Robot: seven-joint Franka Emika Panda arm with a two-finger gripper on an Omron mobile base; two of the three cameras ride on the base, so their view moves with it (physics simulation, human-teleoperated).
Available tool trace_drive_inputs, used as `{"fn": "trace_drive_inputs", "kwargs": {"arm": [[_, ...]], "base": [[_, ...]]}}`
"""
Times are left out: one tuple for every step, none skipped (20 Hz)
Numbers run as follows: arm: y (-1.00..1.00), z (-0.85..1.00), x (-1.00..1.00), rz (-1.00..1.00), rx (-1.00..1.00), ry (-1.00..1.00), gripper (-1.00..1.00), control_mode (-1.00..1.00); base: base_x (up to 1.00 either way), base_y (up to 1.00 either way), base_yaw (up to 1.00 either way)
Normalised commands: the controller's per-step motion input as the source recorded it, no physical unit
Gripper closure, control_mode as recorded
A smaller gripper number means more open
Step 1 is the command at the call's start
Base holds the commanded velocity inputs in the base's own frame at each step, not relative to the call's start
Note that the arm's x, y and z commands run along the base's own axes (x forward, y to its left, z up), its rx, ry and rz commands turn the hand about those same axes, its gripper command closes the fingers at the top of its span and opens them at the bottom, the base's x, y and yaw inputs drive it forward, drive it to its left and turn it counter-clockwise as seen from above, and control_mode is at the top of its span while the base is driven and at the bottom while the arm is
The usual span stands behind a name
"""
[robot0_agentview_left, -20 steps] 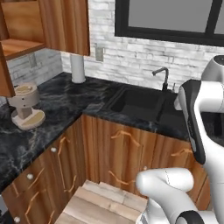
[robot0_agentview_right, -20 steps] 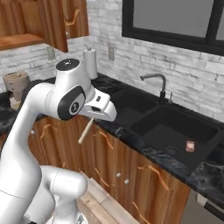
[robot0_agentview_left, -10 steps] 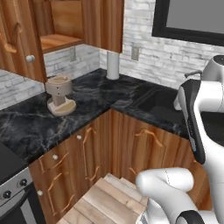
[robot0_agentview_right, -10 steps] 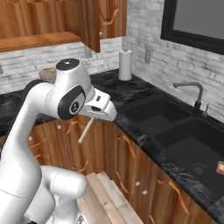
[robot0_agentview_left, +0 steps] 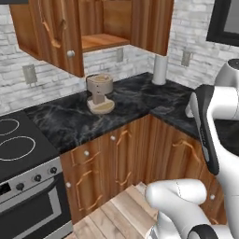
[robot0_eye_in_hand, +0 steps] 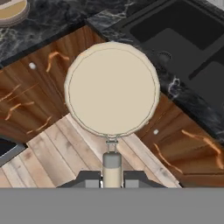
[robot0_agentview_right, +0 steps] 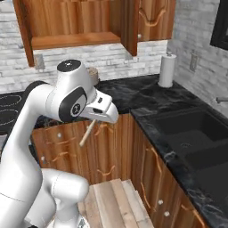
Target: Pick up the bar soap and dish brush from the sink, and place them back in the cabinet, and close the cabinet doors.
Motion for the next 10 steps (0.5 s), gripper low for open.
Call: {"fn": "trace_drive_inputs", "kwargs": {"arm": [[0.00, 0.00, 0.00, 0.00, 0.00, 0.00, 1.00, 1.00], [0.00, 0.00, 0.00, 0.00, 0.00, 0.00, 1.00, 1.00], [0.00, 0.00, 0.00, 0.00, 0.00, 0.00, 1.00, 1.00], [0.00, 0.00, 0.00, 0.00, 0.00, 0.00, 1.00, 1.00], [0.00, 0.00, 0.00, 0.00, 0.00, 0.00, 1.00, 1.00], [0.00, 0.00, 0.00, 0.00, 0.00, 0.00, 1.00, 1.00], [0.00, 0.00, 0.00, 0.00, 0.00, 0.00, 1.00, 1.00], [0.00, 0.00, 0.00, 0.00, 0.00, 0.00, 1.00, 1.00], [0.00, 0.00, 0.00, 0.00, 0.00, 0.00, 1.00, 1.00], [0.00, 0.00, 0.00, 0.00, 0.00, 0.00, 1.00, 1.00]], "base": [[0.03, -0.28, 0.44], [0.03, -0.29, 0.45], [0.04, -0.30, 0.45], [0.06, -0.29, 0.45], [0.09, -0.27, 0.45], [0.11, -0.26, 0.44], [0.15, -0.25, 0.44], [0.20, -0.24, 0.43], [0.22, -0.24, 0.43], [0.17, -0.28, 0.42]]}}
